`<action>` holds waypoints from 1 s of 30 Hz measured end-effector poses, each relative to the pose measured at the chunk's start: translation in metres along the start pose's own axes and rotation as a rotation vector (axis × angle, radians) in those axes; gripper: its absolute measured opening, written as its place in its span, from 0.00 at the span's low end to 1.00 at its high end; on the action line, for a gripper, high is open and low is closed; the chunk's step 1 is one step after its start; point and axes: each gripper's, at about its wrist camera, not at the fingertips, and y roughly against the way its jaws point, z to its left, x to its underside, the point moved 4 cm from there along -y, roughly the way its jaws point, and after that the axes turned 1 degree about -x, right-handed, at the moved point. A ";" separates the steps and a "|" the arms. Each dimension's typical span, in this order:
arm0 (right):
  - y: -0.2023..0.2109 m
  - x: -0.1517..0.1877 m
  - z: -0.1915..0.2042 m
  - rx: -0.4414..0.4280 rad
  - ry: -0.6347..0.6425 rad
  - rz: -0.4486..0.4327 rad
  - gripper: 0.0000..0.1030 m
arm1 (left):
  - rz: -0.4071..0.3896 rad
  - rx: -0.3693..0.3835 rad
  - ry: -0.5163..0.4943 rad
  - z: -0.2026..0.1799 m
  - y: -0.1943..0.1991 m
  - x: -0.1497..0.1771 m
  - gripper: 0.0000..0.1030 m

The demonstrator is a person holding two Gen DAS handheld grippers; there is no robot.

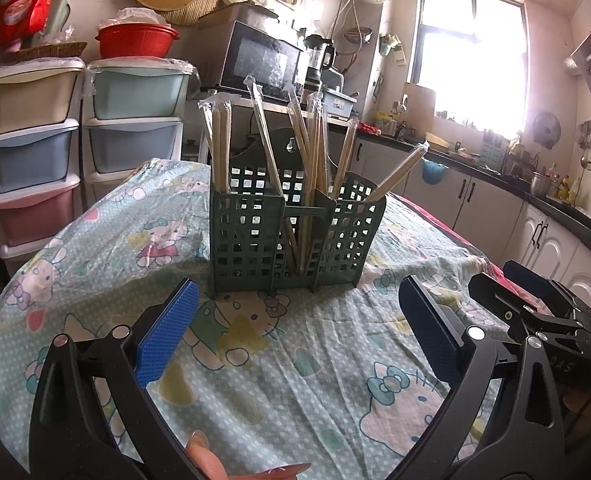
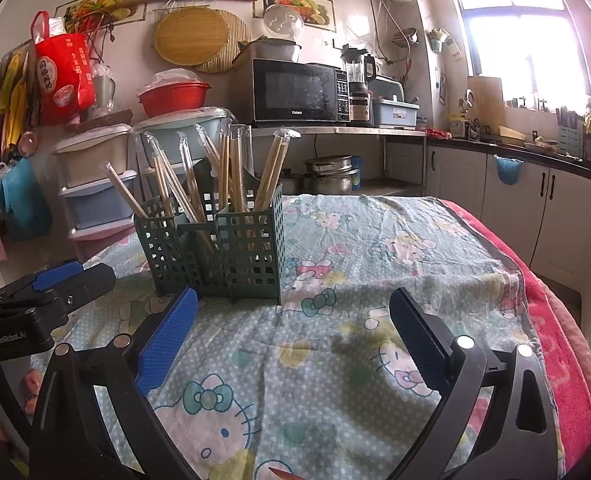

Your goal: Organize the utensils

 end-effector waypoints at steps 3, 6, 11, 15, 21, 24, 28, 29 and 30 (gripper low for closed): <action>0.000 0.000 0.000 0.003 0.003 -0.002 0.91 | 0.002 0.003 0.001 -0.001 0.000 0.000 0.90; 0.000 0.000 -0.001 0.004 0.005 -0.002 0.91 | 0.000 0.002 0.001 0.000 0.000 0.000 0.90; 0.001 0.000 0.000 0.004 0.005 -0.003 0.92 | 0.001 0.002 0.001 0.000 0.000 0.000 0.90; 0.001 0.000 -0.001 0.006 0.002 -0.001 0.92 | 0.002 0.001 0.001 0.000 -0.001 0.000 0.90; 0.001 0.000 -0.001 0.010 -0.001 -0.003 0.92 | 0.000 0.004 0.002 0.000 0.000 0.000 0.90; 0.001 0.000 -0.001 0.010 -0.001 0.000 0.92 | 0.000 0.003 0.002 0.000 0.000 0.000 0.90; 0.001 0.000 -0.001 0.010 -0.001 -0.001 0.92 | 0.001 0.002 0.001 0.000 -0.001 0.000 0.90; 0.001 0.000 -0.001 0.010 -0.001 0.000 0.92 | 0.000 0.002 0.001 0.000 0.000 0.000 0.90; 0.001 0.000 -0.001 0.010 -0.001 0.000 0.92 | -0.001 0.003 0.001 0.000 0.000 0.000 0.90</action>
